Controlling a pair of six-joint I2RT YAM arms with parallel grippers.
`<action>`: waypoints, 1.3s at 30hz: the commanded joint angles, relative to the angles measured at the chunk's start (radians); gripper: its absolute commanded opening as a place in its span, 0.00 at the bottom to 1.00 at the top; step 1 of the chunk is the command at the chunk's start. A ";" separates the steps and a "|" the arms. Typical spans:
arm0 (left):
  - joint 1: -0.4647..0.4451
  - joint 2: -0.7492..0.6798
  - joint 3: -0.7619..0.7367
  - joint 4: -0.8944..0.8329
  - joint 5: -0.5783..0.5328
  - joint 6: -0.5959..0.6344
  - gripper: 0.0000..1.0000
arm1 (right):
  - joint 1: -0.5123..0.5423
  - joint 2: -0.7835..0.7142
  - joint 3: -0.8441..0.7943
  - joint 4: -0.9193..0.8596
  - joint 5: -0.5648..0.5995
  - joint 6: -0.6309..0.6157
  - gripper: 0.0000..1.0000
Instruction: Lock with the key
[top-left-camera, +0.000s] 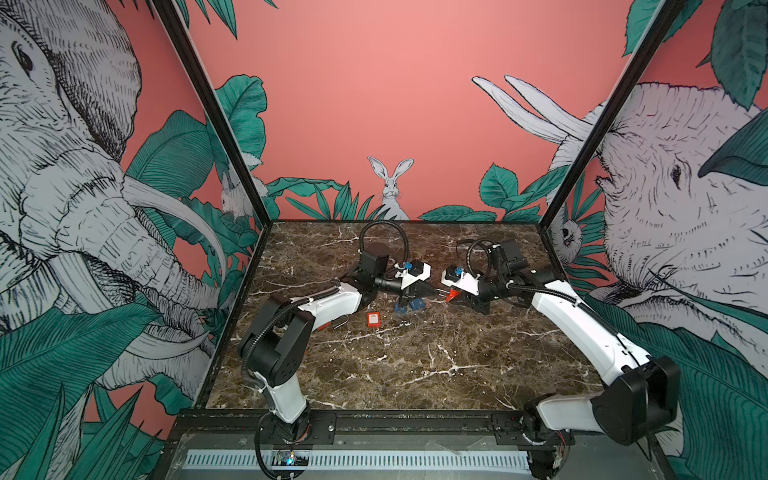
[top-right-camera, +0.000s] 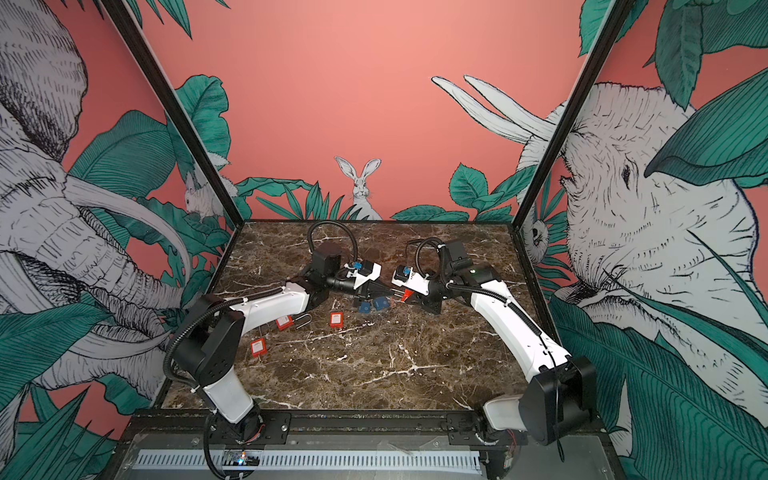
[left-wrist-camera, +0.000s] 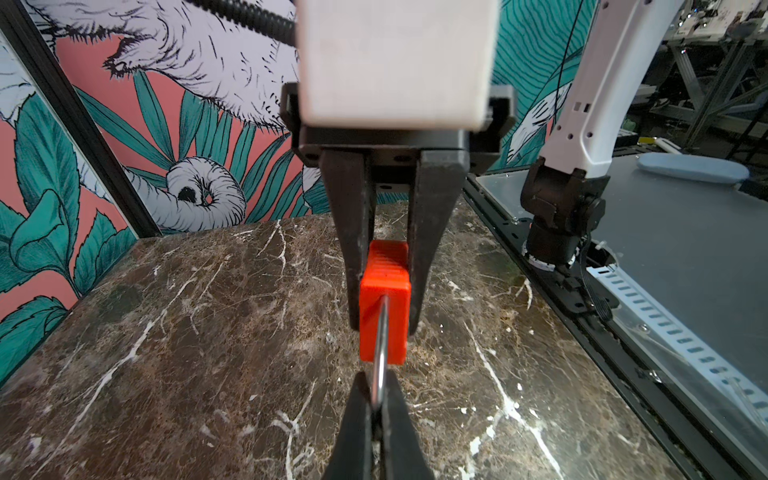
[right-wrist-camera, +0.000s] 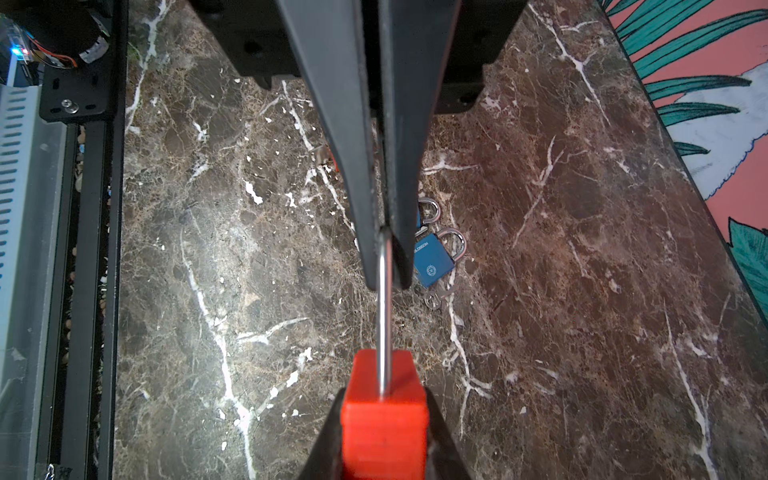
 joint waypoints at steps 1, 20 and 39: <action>-0.048 0.025 -0.017 0.153 0.015 -0.094 0.00 | 0.019 0.009 0.060 0.068 -0.098 0.030 0.24; 0.013 -0.003 -0.073 0.306 0.034 -0.201 0.00 | -0.156 -0.081 0.203 -0.358 -0.026 0.011 0.55; 0.016 -0.064 -0.065 0.170 0.057 -0.122 0.00 | -0.166 0.065 0.228 -0.423 -0.069 -0.042 0.43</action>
